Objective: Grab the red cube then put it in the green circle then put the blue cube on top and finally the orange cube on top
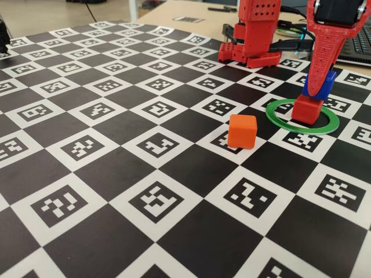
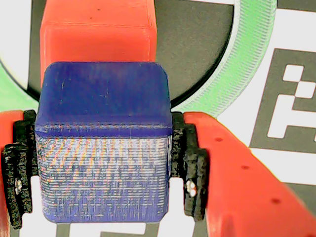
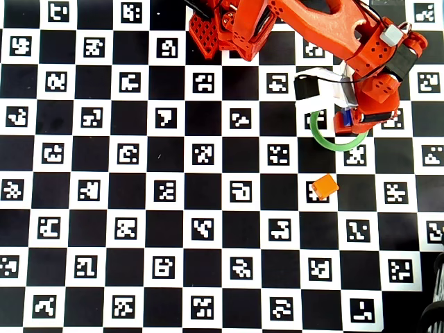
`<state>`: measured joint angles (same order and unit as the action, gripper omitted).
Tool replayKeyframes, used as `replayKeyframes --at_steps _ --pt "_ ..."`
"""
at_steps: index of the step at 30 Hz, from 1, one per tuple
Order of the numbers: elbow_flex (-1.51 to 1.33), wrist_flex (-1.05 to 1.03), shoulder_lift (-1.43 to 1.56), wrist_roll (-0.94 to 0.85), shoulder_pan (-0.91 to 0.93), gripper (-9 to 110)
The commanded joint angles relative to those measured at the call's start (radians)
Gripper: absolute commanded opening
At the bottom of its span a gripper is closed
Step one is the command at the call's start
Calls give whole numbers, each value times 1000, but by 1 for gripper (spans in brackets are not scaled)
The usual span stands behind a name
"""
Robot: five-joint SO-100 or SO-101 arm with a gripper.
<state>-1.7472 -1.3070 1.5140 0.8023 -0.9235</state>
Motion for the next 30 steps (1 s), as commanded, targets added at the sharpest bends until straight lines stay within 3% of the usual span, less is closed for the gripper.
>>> replayKeyframes --at_steps 1,30 --pt "-3 21 91 6 0 2" --pt "-28 49 66 -20 11 5"
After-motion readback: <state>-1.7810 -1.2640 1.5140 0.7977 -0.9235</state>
